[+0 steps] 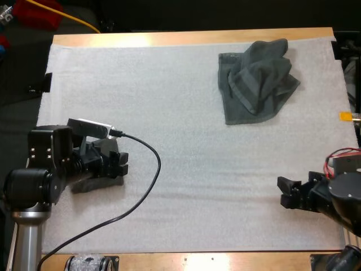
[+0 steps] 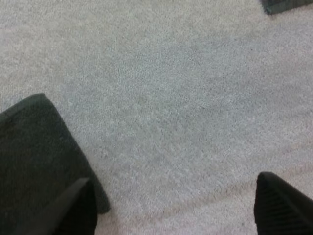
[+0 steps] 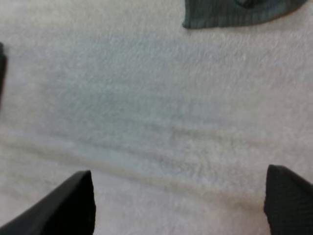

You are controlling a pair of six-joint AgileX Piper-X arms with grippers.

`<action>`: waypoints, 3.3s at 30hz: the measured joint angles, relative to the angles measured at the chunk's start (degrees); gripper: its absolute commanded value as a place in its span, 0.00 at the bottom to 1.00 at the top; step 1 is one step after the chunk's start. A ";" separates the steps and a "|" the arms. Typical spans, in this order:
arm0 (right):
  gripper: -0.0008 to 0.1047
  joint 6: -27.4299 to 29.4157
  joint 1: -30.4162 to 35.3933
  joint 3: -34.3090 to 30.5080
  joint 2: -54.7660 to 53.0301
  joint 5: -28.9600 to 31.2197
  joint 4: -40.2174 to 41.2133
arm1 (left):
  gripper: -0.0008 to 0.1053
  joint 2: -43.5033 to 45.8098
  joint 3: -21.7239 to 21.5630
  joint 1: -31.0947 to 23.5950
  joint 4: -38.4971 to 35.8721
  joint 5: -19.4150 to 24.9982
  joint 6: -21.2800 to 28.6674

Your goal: Pick towel from pile, fold and stack

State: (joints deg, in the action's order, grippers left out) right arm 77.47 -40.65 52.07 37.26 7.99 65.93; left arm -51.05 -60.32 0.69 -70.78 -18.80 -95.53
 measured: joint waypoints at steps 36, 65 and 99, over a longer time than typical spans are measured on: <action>0.67 26.34 39.22 6.61 -1.85 -5.00 -0.24 | 0.62 12.46 0.00 0.00 -2.41 0.30 4.19; 0.67 25.38 39.06 6.68 -35.11 -5.37 4.89 | 0.62 45.96 0.80 0.00 -6.46 0.30 5.83; 0.67 25.15 39.06 -7.45 -38.16 -5.37 -6.78 | 0.62 51.86 18.15 -0.11 3.64 0.03 6.38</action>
State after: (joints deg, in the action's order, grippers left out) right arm 102.62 -1.59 44.62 -0.90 2.62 59.15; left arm 0.81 -42.17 0.58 -67.14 -18.77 -89.15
